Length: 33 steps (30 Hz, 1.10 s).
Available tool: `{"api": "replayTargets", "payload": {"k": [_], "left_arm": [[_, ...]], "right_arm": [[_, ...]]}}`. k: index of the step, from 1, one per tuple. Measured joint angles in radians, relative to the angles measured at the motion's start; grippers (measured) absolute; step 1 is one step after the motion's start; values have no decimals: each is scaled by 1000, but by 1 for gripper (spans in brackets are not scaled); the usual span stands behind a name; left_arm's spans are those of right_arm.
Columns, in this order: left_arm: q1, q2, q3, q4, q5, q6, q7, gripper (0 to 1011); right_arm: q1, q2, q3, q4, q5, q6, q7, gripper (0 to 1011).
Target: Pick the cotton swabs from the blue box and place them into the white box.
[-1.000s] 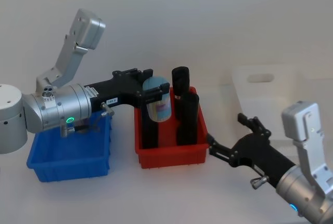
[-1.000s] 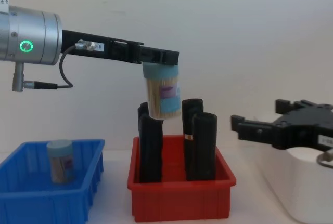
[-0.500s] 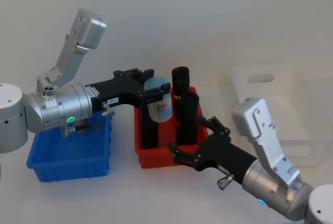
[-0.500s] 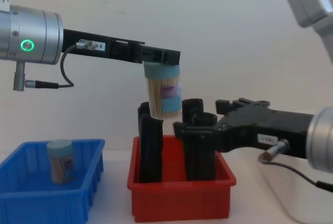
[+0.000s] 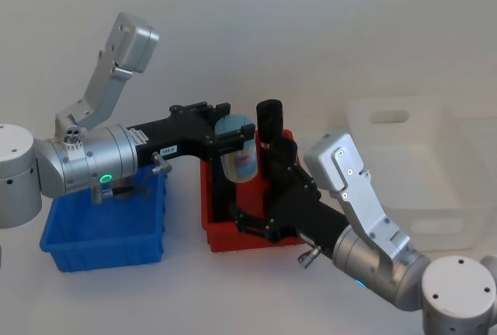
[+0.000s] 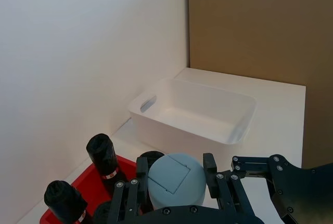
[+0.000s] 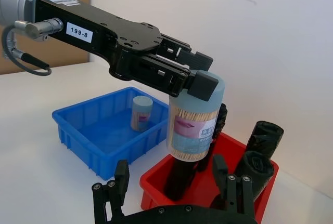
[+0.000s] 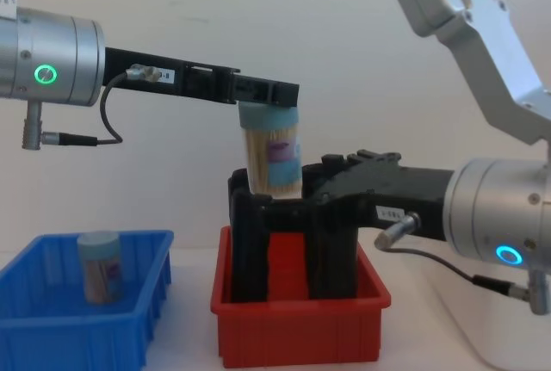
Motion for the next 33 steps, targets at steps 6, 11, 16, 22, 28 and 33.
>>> {"api": "replayTargets", "payload": {"k": [6,11,16,22,28,33], "left_arm": [[0,0,0,0,0,0,0,647],[0,0,0,0,0,0,-1,647],[0,0,0,0,0,0,-1,647],[0,0,0,0,0,0,0,647],[0,0,0,0,0,0,0,647],[0,0,0,0,0,0,0,647]], "right_arm": [[16,-16,-7,11,-22,12,-22,1001],[29,-31,-13,22,-37,26,-48,1001],[41,-45,-16,33,-45,36,-72,1001],[53,-57,-19,45,-51,43,-93,1001],[69,-73,-21,64,-56,47,-112,1001],[79,-82,-22,76,-59,49,-125,1001]]}}
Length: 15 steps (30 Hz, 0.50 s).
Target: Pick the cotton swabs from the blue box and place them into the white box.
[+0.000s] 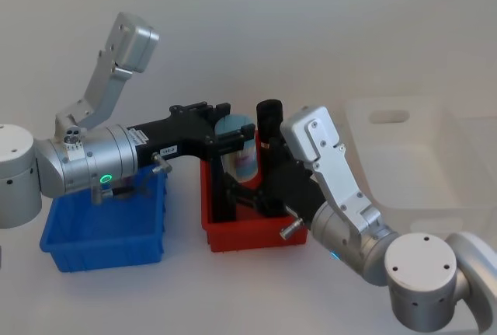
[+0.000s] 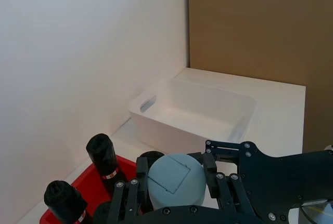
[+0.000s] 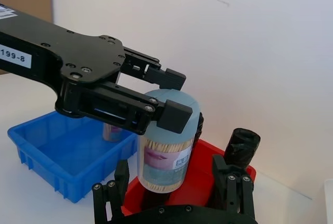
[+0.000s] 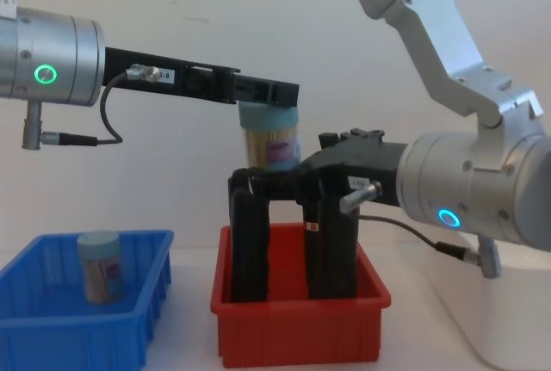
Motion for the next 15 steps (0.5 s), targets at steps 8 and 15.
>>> {"api": "replayTargets", "payload": {"k": [8,15], "left_arm": [[0,0,0,0,0,0,0,647],[0,0,0,0,0,0,0,647]], "right_arm": [[18,-16,-1,24,-6,1,-24,1001],[33,-27,-2,47,-10,-1,-30,931]]}}
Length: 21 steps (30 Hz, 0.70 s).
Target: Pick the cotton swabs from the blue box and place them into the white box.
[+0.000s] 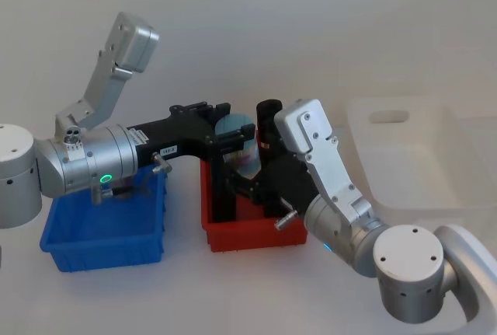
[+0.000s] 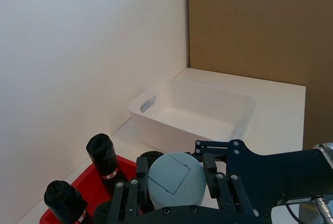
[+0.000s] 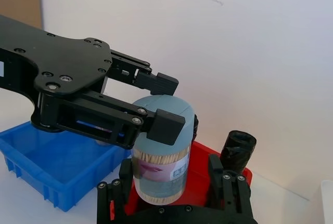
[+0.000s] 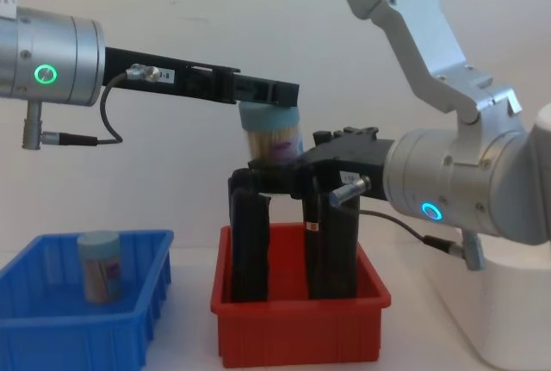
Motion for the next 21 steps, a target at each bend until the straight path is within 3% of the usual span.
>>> {"api": "replayTargets", "payload": {"k": [10,21], "left_arm": [[0,0,0,0,0,0,0,647],[0,0,-1,0,0,0,1,647]], "right_arm": [[15,-11,-2,28,-2,-13,5,653],[19,-14,-4,34,-2,-25,12,635]]}}
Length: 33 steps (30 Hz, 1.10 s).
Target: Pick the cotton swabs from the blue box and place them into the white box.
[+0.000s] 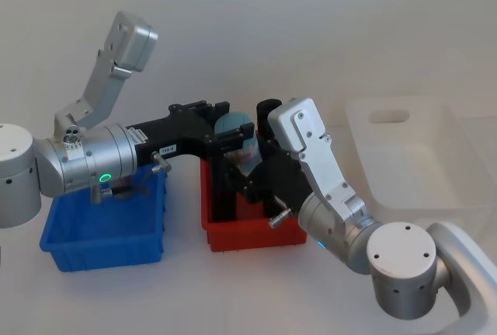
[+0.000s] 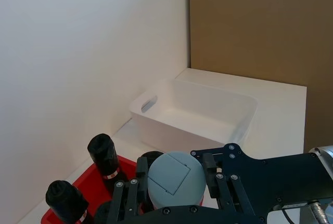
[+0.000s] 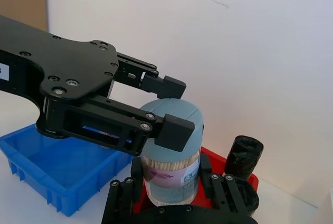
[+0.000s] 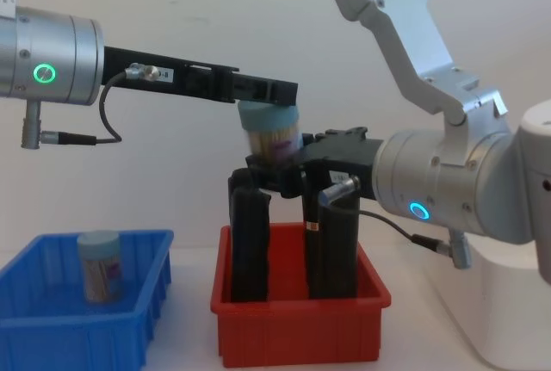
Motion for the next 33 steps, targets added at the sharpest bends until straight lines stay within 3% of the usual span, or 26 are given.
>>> {"api": "replayTargets", "payload": {"k": [3,17,33], "left_arm": [[0,0,0,0,0,0,0,647],[0,0,1,0,0,1,-1,1004],[0,0,1,0,0,0,-1,1004]], "right_arm": [[0,0,-1,0,-1,-3,1,635],[-7,2,-6,-16,-7,-8,-3,635],[-29,13,-1,-45,-4,26,-53,635]]}}
